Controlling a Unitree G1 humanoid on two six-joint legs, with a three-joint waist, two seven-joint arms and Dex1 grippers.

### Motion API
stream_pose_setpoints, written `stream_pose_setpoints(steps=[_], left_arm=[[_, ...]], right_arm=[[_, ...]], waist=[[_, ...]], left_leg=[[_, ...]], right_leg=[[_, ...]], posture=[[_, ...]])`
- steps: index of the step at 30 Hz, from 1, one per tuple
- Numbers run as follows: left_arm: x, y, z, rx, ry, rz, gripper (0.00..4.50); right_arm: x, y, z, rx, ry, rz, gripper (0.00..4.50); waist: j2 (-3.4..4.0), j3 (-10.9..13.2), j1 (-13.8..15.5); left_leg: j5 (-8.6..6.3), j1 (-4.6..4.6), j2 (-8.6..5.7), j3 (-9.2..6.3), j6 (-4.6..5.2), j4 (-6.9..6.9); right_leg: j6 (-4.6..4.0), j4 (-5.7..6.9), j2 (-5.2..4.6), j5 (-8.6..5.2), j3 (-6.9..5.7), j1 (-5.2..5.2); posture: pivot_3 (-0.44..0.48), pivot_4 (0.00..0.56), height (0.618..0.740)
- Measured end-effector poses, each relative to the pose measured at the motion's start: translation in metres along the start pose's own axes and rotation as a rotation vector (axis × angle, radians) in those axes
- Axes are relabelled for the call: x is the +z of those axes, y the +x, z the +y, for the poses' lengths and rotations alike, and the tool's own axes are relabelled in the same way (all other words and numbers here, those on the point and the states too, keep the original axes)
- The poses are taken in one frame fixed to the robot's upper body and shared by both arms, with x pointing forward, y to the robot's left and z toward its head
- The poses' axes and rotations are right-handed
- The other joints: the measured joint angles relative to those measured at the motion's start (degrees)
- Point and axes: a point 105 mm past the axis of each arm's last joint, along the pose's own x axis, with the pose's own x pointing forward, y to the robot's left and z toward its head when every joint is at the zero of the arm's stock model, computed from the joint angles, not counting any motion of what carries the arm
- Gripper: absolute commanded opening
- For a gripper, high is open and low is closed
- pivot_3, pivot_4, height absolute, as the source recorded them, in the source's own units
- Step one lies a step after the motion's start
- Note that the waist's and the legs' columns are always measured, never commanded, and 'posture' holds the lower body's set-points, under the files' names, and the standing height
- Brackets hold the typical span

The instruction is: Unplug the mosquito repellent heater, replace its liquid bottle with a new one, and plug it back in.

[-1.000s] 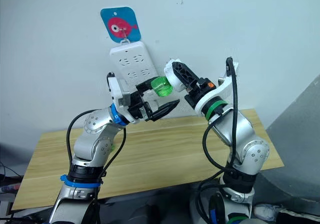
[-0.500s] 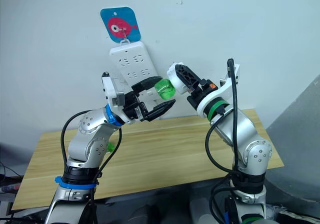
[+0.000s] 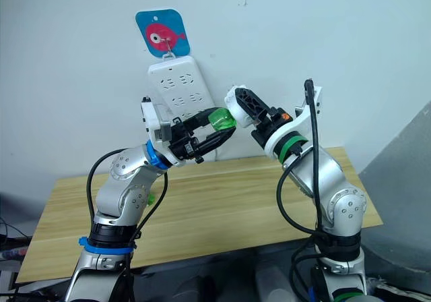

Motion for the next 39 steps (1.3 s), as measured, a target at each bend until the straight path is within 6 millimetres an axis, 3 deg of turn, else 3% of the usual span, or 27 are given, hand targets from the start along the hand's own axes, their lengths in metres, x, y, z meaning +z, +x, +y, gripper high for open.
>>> stream_pose_setpoints(steps=[4, 8, 13, 18, 22, 26, 30, 39], left_arm=[[-0.001, -0.001, 0.002, 0.005, 0.003, 0.009, 2.29], [-0.001, -0.004, 0.002, -0.010, 0.014, 0.021, 2.29], [-0.005, -0.011, 0.000, -0.082, 0.035, 0.066, 2.29], [-0.019, -0.028, -0.004, -0.225, 0.074, 0.170, 2.29], [-0.024, -0.036, -0.017, -0.374, 0.145, 0.204, 2.29], [-0.028, -0.040, -0.028, -0.463, 0.197, 0.209, 2.29], [-0.032, -0.044, -0.039, -0.499, 0.209, 0.208, 2.29], [-0.027, -0.042, -0.047, -0.513, 0.229, 0.189, 2.29]], right_arm=[[0.001, -0.006, 0.003, 0.022, -0.020, 0.005, 4.50], [0.009, -0.020, 0.001, 0.038, -0.035, 0.012, 4.50], [0.027, -0.047, -0.019, 0.007, -0.112, 0.038, 4.50], [0.032, -0.083, -0.057, -0.073, -0.302, 0.274, 4.50], [0.023, -0.099, -0.060, -0.012, -0.333, 0.521, 4.50], [0.014, -0.097, -0.055, 0.078, -0.283, 0.671, 4.50], [-0.007, -0.093, -0.055, 0.147, -0.205, 0.768, 4.50], [-0.024, -0.078, -0.050, 0.228, -0.133, 0.769, 4.50]], waist=[[0.00, 0.00, 0.01], [0.00, 0.00, 0.10], [0.02, 0.02, 0.49], [0.14, 0.11, 1.22], [0.17, 0.15, 1.45], [0.15, 0.19, 1.57], [0.11, 0.28, 1.83], [0.14, 0.37, 3.09]], left_leg=[[0.00, 0.00, 0.00, 0.00, 0.00, 0.00], [0.00, -0.02, 0.00, 0.00, 0.00, 0.00], [0.00, -0.04, 0.02, 0.03, 0.01, -0.03], [-0.01, -0.01, 0.02, 0.28, 0.02, -0.02], [-0.01, 0.02, 0.13, 0.28, 0.02, -0.01], [-0.01, 0.01, 0.15, 0.25, 0.03, -0.02], [-0.02, -0.04, 0.15, 0.19, 0.04, -0.03], [-0.01, -0.03, 0.14, 0.18, 0.03, 0.03]], right_leg=[[0.00, -0.02, 0.00, 0.00, 0.00, 0.00], [0.00, -0.13, 0.00, 0.00, 0.01, 0.05], [0.00, -0.63, 0.08, 0.00, 0.01, 0.25], [0.00, -0.74, 0.10, -0.01, 0.17, 0.28], [0.00, -0.74, 0.25, -0.01, 0.20, 0.29], [0.00, -0.77, 0.28, -0.01, 0.21, 0.28], [0.00, -0.81, 0.28, -0.01, 0.21, 0.28], [0.01, -0.76, 0.27, -0.01, 0.19, 0.29]], posture=[[-0.253, 0.149, 0.740], [-0.253, 0.150, 0.740], [-0.253, 0.155, 0.740], [-0.248, 0.166, 0.740], [-0.242, 0.173, 0.740], [-0.236, 0.175, 0.740], [-0.213, 0.178, 0.740], [-0.200, 0.174, 0.740]])
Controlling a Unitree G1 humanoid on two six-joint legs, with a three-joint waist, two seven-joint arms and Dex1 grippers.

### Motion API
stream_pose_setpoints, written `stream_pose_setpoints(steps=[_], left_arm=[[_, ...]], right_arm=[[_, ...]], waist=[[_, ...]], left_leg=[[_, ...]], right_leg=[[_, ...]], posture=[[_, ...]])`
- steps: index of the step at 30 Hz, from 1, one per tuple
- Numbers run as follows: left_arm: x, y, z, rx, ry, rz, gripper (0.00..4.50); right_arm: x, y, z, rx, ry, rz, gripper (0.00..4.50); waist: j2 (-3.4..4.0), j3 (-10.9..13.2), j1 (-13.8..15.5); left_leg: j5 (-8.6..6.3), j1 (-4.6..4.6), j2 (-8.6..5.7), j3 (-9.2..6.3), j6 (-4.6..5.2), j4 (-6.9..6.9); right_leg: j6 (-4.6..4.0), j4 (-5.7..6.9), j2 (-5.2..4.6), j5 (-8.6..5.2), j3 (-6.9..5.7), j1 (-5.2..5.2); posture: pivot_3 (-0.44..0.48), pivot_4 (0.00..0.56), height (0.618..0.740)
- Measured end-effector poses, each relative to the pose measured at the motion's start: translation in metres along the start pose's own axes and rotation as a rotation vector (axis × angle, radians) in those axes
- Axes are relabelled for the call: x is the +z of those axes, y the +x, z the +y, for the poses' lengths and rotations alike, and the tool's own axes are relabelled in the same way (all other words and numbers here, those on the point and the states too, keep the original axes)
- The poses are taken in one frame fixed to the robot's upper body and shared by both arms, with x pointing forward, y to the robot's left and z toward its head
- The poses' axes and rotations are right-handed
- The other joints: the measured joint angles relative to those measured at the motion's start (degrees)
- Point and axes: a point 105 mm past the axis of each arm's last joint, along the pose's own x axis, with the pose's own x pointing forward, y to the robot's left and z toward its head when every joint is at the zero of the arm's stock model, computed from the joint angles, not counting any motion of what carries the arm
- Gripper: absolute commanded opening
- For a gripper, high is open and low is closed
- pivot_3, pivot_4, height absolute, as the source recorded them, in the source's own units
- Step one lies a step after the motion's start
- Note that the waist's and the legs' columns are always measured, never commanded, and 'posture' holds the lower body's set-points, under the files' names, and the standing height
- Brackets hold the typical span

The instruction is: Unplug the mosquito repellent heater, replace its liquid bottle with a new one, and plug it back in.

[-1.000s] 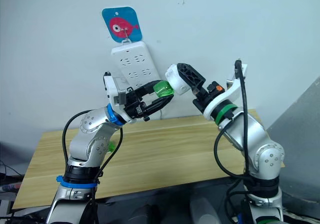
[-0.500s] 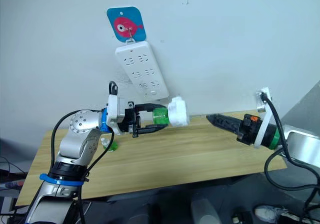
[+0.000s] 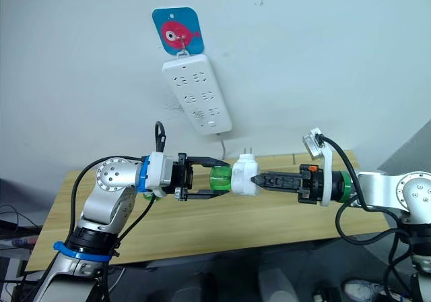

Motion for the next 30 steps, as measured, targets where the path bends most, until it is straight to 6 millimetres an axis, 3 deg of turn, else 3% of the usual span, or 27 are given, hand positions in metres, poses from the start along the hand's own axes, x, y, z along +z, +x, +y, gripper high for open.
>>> stream_pose_setpoints(steps=[5, 8, 11, 14, 17, 20, 24, 29, 30], left_arm=[[0.000, 0.001, -0.001, -0.003, 0.002, -0.005, 2.29], [0.001, 0.004, -0.003, -0.010, 0.009, -0.015, 2.29], [0.004, 0.005, -0.002, -0.011, 0.023, -0.020, 2.29], [0.003, 0.004, -0.001, -0.003, -0.020, -0.019, 2.29], [0.003, 0.007, -0.001, -0.020, -0.209, -0.005, 2.29], [0.006, 0.003, -0.004, -0.119, -0.518, 0.058, 2.29], [0.020, -0.003, -0.002, -0.247, -0.804, 0.109, 2.29], [0.021, -0.001, 0.004, -0.270, -0.884, 0.101, 2.29], [0.019, 0.001, 0.006, -0.260, -0.860, 0.096, 2.64]], right_arm=[[0.000, 0.009, 0.000, 0.019, 0.012, -0.011, 4.50], [-0.001, 0.014, -0.001, 0.019, 0.016, -0.004, 3.92], [0.000, 0.016, -0.002, 0.015, 0.021, -0.008, 3.04], [0.002, 0.017, -0.002, 0.007, 0.012, -0.009, 3.04], [0.003, 0.015, -0.001, -0.020, -0.015, 0.010, 3.04], [-0.001, 0.017, 0.004, -0.031, -0.059, 0.059, 3.04], [-0.005, 0.020, 0.018, 0.005, -0.122, 0.099, 3.04], [0.000, 0.018, 0.020, -0.001, -0.145, 0.091, 3.04], [0.001, 0.017, 0.019, -0.008, -0.141, 0.085, 3.04]], waist=[[0.00, 0.00, 0.27], [0.00, 0.00, 0.25], [0.01, 0.00, 0.25], [0.01, 0.01, 0.23], [0.03, 0.04, 0.16], [0.02, 0.10, 0.09], [0.09, 0.21, 0.10], [0.07, 0.26, 0.24], [0.07, 0.26, 0.27]], left_leg=[[0.00, -0.01, -0.01, -0.01, 0.00, 0.00], [0.00, 0.00, 0.00, -0.01, 0.00, 0.00], [0.00, 0.00, 0.00, -0.02, 0.00, 0.01], [0.00, 0.00, 0.00, -0.03, 0.00, 0.01], [0.00, -0.01, -0.01, -0.06, 0.00, 0.01], [0.00, -0.01, 0.01, -0.14, 0.00, 0.02], [0.00, 0.00, 0.06, -0.16, 0.00, 0.01], [0.00, -0.01, 0.05, -0.12, 0.00, -0.01], [0.00, -0.01, 0.05, -0.12, 0.00, -0.02]], right_leg=[[0.00, 0.00, -0.01, 0.00, -0.02, 0.00], [0.00, 0.01, -0.01, 0.00, -0.01, 0.00], [0.00, 0.03, 0.00, 0.00, -0.03, 0.00], [0.00, 0.03, 0.00, 0.00, -0.04, 0.00], [0.00, 0.04, 0.00, 0.00, -0.06, 0.00], [0.03, 0.09, 0.06, -0.02, -0.12, -0.02], [0.26, 0.09, 0.15, -0.16, -0.15, -0.04], [0.11, 0.05, 0.11, -0.07, -0.11, -0.04], [0.10, 0.04, 0.10, -0.07, -0.10, -0.04]], posture=[[-0.202, 0.173, 0.740], [-0.202, 0.173, 0.740], [-0.203, 0.173, 0.740], [-0.203, 0.172, 0.740], [-0.193, 0.170, 0.740], [-0.196, 0.170, 0.740], [-0.196, 0.174, 0.740], [-0.200, 0.175, 0.740], [-0.200, 0.175, 0.740]])
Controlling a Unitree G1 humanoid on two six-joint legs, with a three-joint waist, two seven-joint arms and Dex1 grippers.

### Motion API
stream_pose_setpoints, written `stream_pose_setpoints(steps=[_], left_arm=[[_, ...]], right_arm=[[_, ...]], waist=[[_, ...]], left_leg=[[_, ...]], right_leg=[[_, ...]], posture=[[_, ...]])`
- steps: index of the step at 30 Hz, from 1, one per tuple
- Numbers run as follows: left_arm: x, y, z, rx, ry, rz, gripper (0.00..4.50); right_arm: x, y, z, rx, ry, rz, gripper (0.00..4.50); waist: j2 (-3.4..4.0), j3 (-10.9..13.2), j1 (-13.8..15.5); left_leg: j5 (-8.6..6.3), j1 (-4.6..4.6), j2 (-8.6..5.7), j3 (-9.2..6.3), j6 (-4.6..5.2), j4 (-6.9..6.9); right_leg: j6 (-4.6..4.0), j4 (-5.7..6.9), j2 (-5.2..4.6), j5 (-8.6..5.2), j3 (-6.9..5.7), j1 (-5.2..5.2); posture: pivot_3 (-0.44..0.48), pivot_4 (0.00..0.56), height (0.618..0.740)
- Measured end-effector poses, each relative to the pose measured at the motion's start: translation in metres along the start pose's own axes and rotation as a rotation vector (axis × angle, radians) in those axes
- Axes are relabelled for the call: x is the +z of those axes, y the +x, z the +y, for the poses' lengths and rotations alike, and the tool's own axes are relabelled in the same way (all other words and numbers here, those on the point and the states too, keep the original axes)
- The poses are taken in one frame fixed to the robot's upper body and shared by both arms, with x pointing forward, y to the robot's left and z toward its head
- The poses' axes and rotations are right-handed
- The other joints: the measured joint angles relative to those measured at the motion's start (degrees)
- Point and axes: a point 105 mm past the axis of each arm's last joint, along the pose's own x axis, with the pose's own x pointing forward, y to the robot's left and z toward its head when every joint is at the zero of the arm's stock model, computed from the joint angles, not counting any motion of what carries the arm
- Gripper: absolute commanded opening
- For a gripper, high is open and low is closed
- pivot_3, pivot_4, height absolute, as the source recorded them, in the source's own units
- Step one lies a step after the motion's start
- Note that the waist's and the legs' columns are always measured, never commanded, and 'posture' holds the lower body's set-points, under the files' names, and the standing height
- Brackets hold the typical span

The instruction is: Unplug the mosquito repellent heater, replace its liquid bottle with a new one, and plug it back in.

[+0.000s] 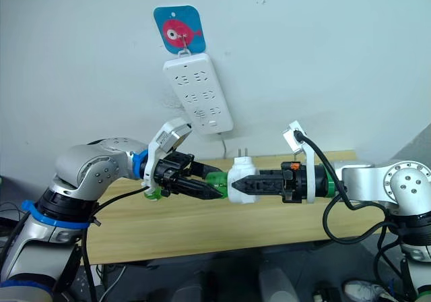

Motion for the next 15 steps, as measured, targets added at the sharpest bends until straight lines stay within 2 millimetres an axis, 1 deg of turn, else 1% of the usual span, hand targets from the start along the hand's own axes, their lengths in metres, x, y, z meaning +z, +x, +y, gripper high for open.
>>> stream_pose_setpoints(steps=[1, 2, 6, 8, 9, 12, 15], left_arm=[[-0.001, 0.001, 0.002, 0.011, 0.045, 0.007, 3.01], [-0.005, 0.000, 0.005, 0.038, 0.129, 0.035, 3.21], [-0.034, -0.009, 0.017, 0.139, 0.263, 0.086, 4.44], [-0.044, -0.008, 0.020, 0.170, 0.400, 0.077, 4.49], [-0.045, -0.007, 0.022, 0.195, 0.464, 0.056, 4.49], [-0.042, 0.000, 0.022, 0.266, 0.667, -0.037, 4.49], [-0.033, 0.003, 0.016, 0.314, 0.809, -0.131, 4.49]], right_arm=[[0.000, 0.000, -0.001, -0.004, 0.006, -0.003, 3.04], [0.000, -0.001, -0.003, -0.011, 0.014, -0.006, 3.04], [-0.001, -0.005, -0.009, -0.029, 0.039, -0.013, 3.04], [-0.001, -0.006, -0.009, -0.032, 0.043, -0.020, 3.04], [-0.001, -0.007, -0.010, -0.035, 0.043, -0.021, 3.04], [-0.003, -0.008, -0.012, -0.040, 0.055, -0.026, 3.04], [-0.004, -0.009, -0.013, -0.042, 0.062, -0.026, 3.04]], waist=[[-0.03, 0.02, 0.02], [-0.03, 0.02, 0.00], [0.02, 0.04, 0.05], [0.01, 0.05, 0.39], [0.01, 0.05, 0.67], [0.00, 0.05, 1.35], [-0.01, 0.06, 1.46]], left_leg=[[0.00, 0.00, 0.01, 0.00, 0.00, 0.00], [0.00, 0.00, 0.01, 0.03, 0.00, -0.02], [0.00, 0.02, 0.07, 0.10, 0.00, -0.04], [0.00, -0.01, 0.05, 0.11, 0.00, -0.03], [0.00, 0.00, 0.02, 0.13, 0.00, -0.01], [0.00, -0.02, -0.05, 0.17, 0.00, 0.02], [0.00, -0.03, -0.12, 0.18, 0.00, 0.04]], right_leg=[[-0.01, 0.00, 0.00, 0.00, 0.00, 0.00], [-0.02, -0.01, -0.01, 0.01, 0.03, -0.01], [-0.03, 0.00, -0.02, 0.01, 0.12, -0.05], [-0.04, -0.01, -0.25, 0.01, 0.11, -0.05], [-0.04, -0.02, -0.33, 0.01, 0.10, -0.04], [-0.03, -0.05, -0.47, 0.02, 0.11, -0.03], [-0.02, -0.04, -0.53, 0.02, 0.11, -0.01]], posture=[[-0.200, 0.175, 0.740], [-0.200, 0.175, 0.740], [-0.204, 0.176, 0.740], [-0.203, 0.177, 0.740], [-0.202, 0.178, 0.740], [-0.202, 0.178, 0.740], [-0.200, 0.178, 0.740]])
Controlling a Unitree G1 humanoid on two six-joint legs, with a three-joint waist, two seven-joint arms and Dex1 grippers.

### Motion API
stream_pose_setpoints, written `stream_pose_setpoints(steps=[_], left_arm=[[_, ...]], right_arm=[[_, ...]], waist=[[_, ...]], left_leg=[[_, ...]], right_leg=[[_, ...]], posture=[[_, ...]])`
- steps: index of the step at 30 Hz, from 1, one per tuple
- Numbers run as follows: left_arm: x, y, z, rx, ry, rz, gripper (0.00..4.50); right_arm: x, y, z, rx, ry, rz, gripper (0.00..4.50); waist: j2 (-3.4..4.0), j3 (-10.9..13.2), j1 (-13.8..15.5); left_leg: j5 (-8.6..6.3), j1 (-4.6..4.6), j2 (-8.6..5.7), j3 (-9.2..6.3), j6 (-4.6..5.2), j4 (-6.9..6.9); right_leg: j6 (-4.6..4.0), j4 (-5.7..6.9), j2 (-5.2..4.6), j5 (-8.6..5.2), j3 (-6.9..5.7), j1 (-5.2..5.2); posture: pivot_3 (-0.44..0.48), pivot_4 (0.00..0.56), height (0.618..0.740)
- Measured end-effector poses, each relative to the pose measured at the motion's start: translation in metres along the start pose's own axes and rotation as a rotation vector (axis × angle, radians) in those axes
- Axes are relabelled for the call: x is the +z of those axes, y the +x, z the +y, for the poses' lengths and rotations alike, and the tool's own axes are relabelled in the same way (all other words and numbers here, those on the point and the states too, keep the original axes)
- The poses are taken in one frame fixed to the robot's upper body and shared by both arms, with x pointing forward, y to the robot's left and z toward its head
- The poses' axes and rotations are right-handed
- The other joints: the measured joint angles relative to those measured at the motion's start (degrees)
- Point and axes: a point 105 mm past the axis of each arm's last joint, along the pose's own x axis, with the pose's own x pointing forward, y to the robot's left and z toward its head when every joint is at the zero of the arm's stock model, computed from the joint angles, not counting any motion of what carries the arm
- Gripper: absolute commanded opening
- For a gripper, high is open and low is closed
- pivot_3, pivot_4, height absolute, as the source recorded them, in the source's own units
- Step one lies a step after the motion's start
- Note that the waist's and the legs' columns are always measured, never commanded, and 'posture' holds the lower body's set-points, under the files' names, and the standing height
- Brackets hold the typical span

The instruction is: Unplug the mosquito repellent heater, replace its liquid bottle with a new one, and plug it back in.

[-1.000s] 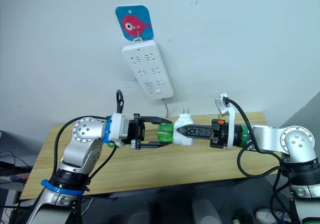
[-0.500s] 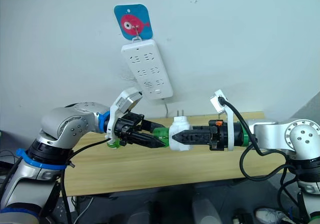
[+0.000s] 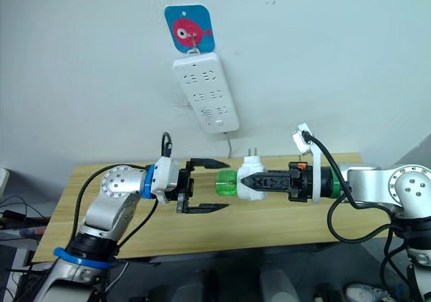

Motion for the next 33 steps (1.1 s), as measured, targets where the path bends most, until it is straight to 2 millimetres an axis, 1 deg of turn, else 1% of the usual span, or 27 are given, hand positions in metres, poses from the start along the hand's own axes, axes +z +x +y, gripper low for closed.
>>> stream_pose_setpoints(steps=[4, 8, 9, 10, 12, 15, 18, 20, 22, 23, 24, 26, 28, 29, 31, 32, 33], left_arm=[[0.011, 0.001, 0.002, 0.037, 0.094, -0.055, 4.49], [0.014, 0.002, 0.001, 0.027, 0.119, -0.064, 4.49], [0.013, 0.003, -0.001, 0.016, 0.117, -0.065, 4.09], [0.013, 0.004, -0.002, 0.003, 0.112, -0.065, 3.93], [0.014, 0.007, -0.003, -0.020, 0.105, -0.071, 3.26], [0.016, 0.010, -0.001, -0.068, 0.096, -0.055, 2.28], [0.017, 0.010, 0.003, -0.101, 0.058, -0.040, 2.26], [0.018, 0.011, 0.007, -0.143, -0.046, -0.007, 2.26], [0.021, 0.012, 0.014, -0.200, -0.254, 0.042, 2.26], [0.023, 0.012, 0.015, -0.245, -0.380, 0.075, 2.26], [0.027, 0.007, 0.016, -0.310, -0.542, 0.120, 2.26], [0.036, 0.001, 0.017, -0.383, -0.707, 0.161, 2.26], [0.035, 0.000, 0.017, -0.396, -0.789, 0.161, 2.26], [0.033, 0.000, 0.017, -0.398, -0.809, 0.162, 2.26], [0.032, -0.001, 0.016, -0.402, -0.818, 0.161, 2.26], [0.031, 0.000, 0.017, -0.395, -0.791, 0.163, 2.26], [0.029, 0.000, 0.018, -0.388, -0.745, 0.163, 2.61]], right_arm=[[0.000, -0.001, -0.001, -0.005, 0.003, 0.000, 3.04], [0.000, -0.001, -0.001, -0.005, 0.002, -0.001, 3.04], [0.000, -0.001, -0.001, -0.005, 0.002, -0.001, 3.04], [0.000, -0.001, -0.001, -0.005, 0.002, -0.001, 3.04], [0.000, -0.001, -0.001, -0.005, 0.002, -0.001, 3.04], [0.000, 0.000, -0.001, -0.006, 0.001, -0.004, 3.04], [0.001, 0.000, 0.000, -0.006, -0.003, -0.007, 3.04], [0.002, -0.001, -0.001, -0.014, -0.007, -0.011, 3.04], [0.002, -0.002, 0.000, -0.018, -0.017, -0.012, 3.04], [0.002, -0.001, 0.001, -0.019, -0.027, -0.007, 3.04], [-0.002, 0.002, 0.006, 0.003, -0.043, 0.009, 3.04], [-0.005, 0.006, 0.015, 0.036, -0.072, 0.027, 3.04], [-0.005, 0.006, 0.015, 0.038, -0.075, 0.027, 3.04], [-0.005, 0.007, 0.015, 0.038, -0.072, 0.029, 3.04], [-0.006, 0.008, 0.014, 0.036, -0.065, 0.028, 3.04], [-0.006, 0.008, 0.013, 0.033, -0.063, 0.025, 3.04], [-0.006, 0.008, 0.012, 0.028, -0.060, 0.022, 3.04]], waist=[[0.00, 0.00, -0.08], [0.00, 0.00, -0.11], [0.00, 0.00, -0.11], [0.00, 0.00, -0.12], [0.00, 0.00, -0.13], [-0.01, 0.01, -0.18], [-0.01, 0.01, -0.23], [-0.02, 0.02, -0.26], [-0.06, 0.06, -0.26], [-0.10, 0.12, -0.26], [-0.10, 0.16, -0.45], [-0.01, 0.18, -0.66], [0.00, 0.21, -0.78], [0.01, 0.24, -0.79], [0.03, 0.28, -0.76], [0.03, 0.28, -0.70], [0.03, 0.28, -0.62]], left_leg=[[0.00, 0.01, 0.00, -0.01, 0.00, 0.00], [0.00, 0.01, 0.01, -0.03, 0.00, 0.00], [0.00, 0.01, 0.01, -0.04, 0.00, 0.00], [0.00, 0.01, 0.01, -0.04, 0.00, 0.00], [0.00, 0.01, 0.00, -0.04, 0.00, 0.00], [0.00, 0.01, 0.00, -0.04, 0.00, 0.00], [0.00, 0.01, 0.01, -0.04, 0.00, 0.00], [0.00, 0.00, 0.00, -0.08, 0.00, 0.00], [0.00, -0.01, 0.01, -0.13, 0.00, 0.00], [0.00, -0.03, 0.01, -0.18, 0.00, 0.02], [0.00, -0.04, 0.05, -0.21, 0.00, 0.01], [0.00, -0.01, 0.05, -0.20, 0.01, -0.03], [0.00, 0.00, 0.10, -0.20, 0.01, -0.05], [0.00, -0.01, 0.14, -0.20, 0.01, -0.06], [0.00, -0.01, 0.16, -0.21, 0.01, -0.09], [0.00, -0.01, 0.17, -0.21, 0.01, -0.09], [0.00, -0.01, 0.17, -0.20, 0.01, -0.09]], right_leg=[[0.00, 0.02, 0.03, 0.00, -0.02, 0.01], [0.00, 0.02, 0.09, 0.00, -0.05, 0.01], [0.00, 0.02, 0.11, 0.00, -0.05, 0.01], [0.00, 0.02, 0.14, 0.00, -0.05, 0.01], [0.01, 0.02, 0.19, 0.00, -0.05, 0.01], [0.01, 0.03, 0.27, 0.00, -0.06, 0.01], [0.01, 0.03, 0.33, 0.00, -0.05, 0.01], [0.01, 0.04, 0.35, -0.01, -0.08, 0.01], [0.03, 0.04, 0.38, -0.02, -0.11, 0.01], [0.06, 0.06, 0.42, -0.04, -0.16, 0.01], [0.25, 0.05, 0.50, -0.14, -0.16, -0.01], [0.35, 0.06, 0.51, -0.21, -0.15, -0.01], [0.35, 0.06, 0.52, -0.22, -0.16, -0.02], [0.21, 0.06, 0.54, -0.14, -0.15, -0.05], [0.10, 0.07, 0.54, -0.10, -0.16, -0.07], [0.09, 0.07, 0.54, -0.10, -0.15, -0.07], [0.09, 0.06, 0.53, -0.10, -0.14, -0.07]], posture=[[-0.198, 0.177, 0.740], [-0.200, 0.179, 0.740], [-0.201, 0.180, 0.740], [-0.203, 0.179, 0.740], [-0.206, 0.180, 0.740], [-0.210, 0.180, 0.740], [-0.210, 0.180, 0.740], [-0.204, 0.179, 0.740], [-0.203, 0.179, 0.740], [-0.201, 0.179, 0.740], [-0.201, 0.180, 0.740], [-0.204, 0.180, 0.740], [-0.204, 0.180, 0.740], [-0.204, 0.180, 0.740], [-0.206, 0.179, 0.740], [-0.206, 0.179, 0.740], [-0.206, 0.179, 0.740]])
